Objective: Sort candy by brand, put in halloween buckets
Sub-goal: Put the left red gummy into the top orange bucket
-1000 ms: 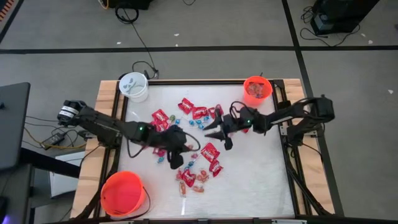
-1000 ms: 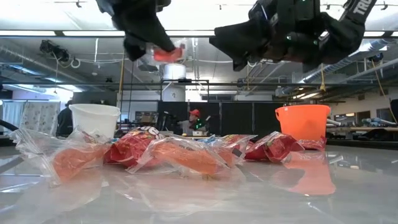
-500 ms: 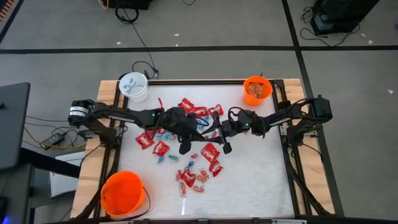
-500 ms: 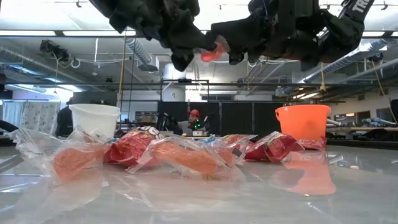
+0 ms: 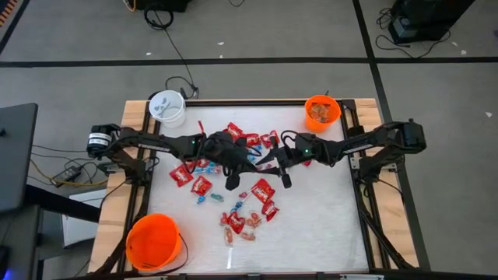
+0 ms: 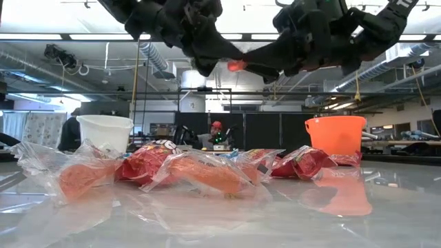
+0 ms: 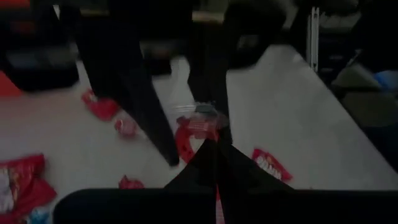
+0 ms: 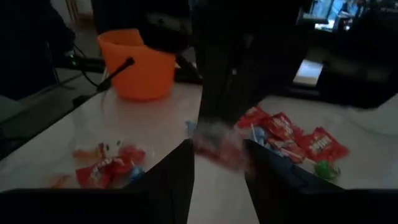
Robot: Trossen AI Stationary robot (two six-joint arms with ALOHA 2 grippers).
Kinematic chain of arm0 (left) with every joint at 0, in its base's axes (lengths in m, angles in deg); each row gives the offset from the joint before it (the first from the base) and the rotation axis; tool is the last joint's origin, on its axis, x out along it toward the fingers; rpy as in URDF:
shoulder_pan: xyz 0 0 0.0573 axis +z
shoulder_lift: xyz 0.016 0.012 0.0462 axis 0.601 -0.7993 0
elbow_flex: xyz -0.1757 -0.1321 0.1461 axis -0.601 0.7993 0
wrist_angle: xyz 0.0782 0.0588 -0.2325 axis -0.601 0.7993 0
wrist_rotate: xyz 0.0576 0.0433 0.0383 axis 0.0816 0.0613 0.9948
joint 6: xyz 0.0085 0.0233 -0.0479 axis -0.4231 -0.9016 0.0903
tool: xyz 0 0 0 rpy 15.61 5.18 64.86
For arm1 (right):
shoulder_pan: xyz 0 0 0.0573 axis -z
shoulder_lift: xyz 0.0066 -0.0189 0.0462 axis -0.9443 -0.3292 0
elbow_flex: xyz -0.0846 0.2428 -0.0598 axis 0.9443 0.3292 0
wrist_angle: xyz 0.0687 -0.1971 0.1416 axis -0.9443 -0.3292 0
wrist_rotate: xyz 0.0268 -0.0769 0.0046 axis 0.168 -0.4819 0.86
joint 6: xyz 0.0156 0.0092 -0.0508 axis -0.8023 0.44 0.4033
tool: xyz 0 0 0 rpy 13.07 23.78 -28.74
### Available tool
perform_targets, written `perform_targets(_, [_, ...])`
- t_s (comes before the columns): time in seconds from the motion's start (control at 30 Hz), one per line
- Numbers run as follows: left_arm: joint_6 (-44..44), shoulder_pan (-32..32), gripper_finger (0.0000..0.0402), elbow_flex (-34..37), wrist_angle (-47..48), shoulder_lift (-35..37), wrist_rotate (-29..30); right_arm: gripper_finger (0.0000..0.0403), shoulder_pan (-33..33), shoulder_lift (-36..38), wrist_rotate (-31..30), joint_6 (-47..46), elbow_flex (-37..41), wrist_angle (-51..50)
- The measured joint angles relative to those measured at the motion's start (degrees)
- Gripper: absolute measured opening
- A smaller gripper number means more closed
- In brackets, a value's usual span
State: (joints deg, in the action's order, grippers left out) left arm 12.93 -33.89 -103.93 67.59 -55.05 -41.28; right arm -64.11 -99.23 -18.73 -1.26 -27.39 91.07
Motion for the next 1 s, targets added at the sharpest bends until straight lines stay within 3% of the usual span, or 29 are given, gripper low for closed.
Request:
perform_targets(0.2, [0.19,-0.04,0.0007,-0.07,-3.41,0.13,-1.44,0.0125,0.04,0.13,-2.25,0.33,0.07,-0.86])
perform_targets(0.4, [0.42,-0.04,0.0007,-0.07,-3.13,0.13,-1.46,0.0081,-0.12,0.48,-0.13,-0.07,0.09,-0.07])
perform_targets(0.53, [0.35,-0.09,0.0007,-0.07,-3.49,0.13,-0.50,0.0080,-0.26,0.48,1.17,-0.81,0.09,-0.45])
perform_targets(0.67, [0.42,-0.04,0.0007,-0.07,-5.04,0.13,0.27,0.0111,0.61,0.50,1.06,-0.78,0.09,-0.98])
perform_targets(0.9, [0.34,-0.06,0.0007,-0.07,-6.08,0.13,-0.14,0.0209,1.79,0.50,9.27,-0.99,0.09,1.47])
perform_targets(1.0, [0.31,-0.07,0.0007,-0.07,-6.68,0.13,-0.17,0.0233,1.77,0.50,9.56,-1.88,0.09,3.23])
